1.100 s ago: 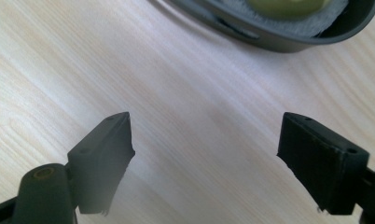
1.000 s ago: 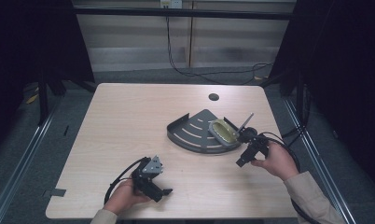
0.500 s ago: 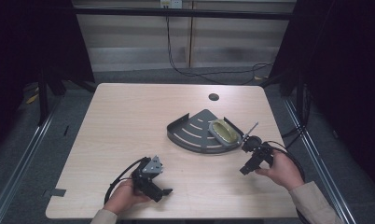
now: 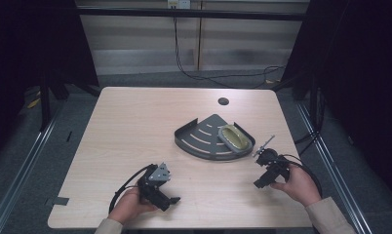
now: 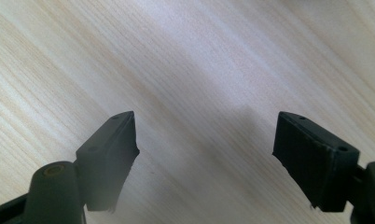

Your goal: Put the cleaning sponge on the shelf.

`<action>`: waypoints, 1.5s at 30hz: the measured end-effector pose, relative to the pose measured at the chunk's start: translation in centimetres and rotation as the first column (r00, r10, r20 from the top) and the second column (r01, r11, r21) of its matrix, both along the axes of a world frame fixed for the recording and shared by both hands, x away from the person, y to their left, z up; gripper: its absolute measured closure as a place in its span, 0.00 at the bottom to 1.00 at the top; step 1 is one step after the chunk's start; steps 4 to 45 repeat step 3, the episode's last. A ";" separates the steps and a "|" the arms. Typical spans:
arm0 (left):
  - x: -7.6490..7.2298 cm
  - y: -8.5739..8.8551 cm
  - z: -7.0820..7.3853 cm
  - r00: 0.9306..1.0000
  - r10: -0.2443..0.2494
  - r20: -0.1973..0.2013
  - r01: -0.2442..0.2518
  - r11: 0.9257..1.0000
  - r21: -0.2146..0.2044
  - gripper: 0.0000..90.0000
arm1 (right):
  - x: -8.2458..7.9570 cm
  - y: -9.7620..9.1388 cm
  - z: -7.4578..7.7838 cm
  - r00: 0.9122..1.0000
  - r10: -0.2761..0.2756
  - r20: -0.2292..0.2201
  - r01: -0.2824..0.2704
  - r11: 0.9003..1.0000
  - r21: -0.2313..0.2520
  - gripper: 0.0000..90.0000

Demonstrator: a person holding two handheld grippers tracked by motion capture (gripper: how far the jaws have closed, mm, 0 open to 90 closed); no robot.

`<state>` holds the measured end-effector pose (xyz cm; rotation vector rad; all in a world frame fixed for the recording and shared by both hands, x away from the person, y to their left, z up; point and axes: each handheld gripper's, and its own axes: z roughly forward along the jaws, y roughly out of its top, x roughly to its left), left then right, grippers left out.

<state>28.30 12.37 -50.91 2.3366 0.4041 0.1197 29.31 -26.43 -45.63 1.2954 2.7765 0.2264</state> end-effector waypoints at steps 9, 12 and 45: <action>0.0 0.0 0.0 1.000 -0.002 0.000 0.002 1.000 0.002 0.00 | 0.0 0.1 -0.1 1.000 0.000 -0.004 0.000 1.000 -0.003 0.23; 0.0 0.0 0.0 1.000 -0.002 0.000 0.002 1.000 0.002 0.00 | 0.0 0.1 -0.1 1.000 0.000 -0.004 0.000 1.000 -0.003 0.23; 0.0 0.0 0.0 1.000 -0.002 0.000 0.002 1.000 0.002 0.00 | 0.0 0.1 -0.1 1.000 0.000 -0.004 0.000 1.000 -0.003 0.23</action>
